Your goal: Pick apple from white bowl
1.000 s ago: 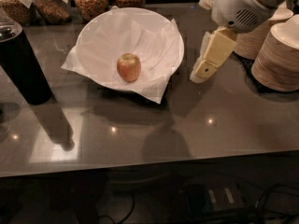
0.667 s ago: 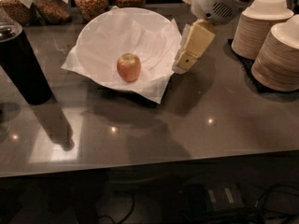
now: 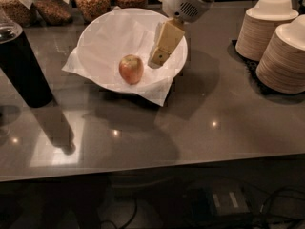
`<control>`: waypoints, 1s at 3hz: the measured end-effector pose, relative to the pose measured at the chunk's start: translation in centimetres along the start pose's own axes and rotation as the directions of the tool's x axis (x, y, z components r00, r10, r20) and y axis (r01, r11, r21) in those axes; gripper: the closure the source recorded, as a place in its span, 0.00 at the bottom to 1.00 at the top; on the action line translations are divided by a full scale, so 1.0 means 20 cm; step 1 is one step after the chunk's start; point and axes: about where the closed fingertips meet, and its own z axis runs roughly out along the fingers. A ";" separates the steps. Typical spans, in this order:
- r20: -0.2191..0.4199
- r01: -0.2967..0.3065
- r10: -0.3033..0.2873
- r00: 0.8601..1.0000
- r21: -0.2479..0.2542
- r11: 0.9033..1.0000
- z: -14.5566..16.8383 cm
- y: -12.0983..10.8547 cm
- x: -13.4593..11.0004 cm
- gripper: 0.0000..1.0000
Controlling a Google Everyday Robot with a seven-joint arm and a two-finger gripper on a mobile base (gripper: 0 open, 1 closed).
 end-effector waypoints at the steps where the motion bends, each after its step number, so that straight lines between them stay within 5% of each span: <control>1: 0.013 0.021 -0.021 1.000 -0.004 1.000 0.13 -0.04 -0.05 0.00; 3: 0.011 0.020 -0.020 1.000 -0.041 0.999 0.38 -0.09 -0.05 0.08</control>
Offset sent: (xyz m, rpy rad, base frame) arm 0.0527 0.0479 -0.0536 -0.0023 0.0145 0.0433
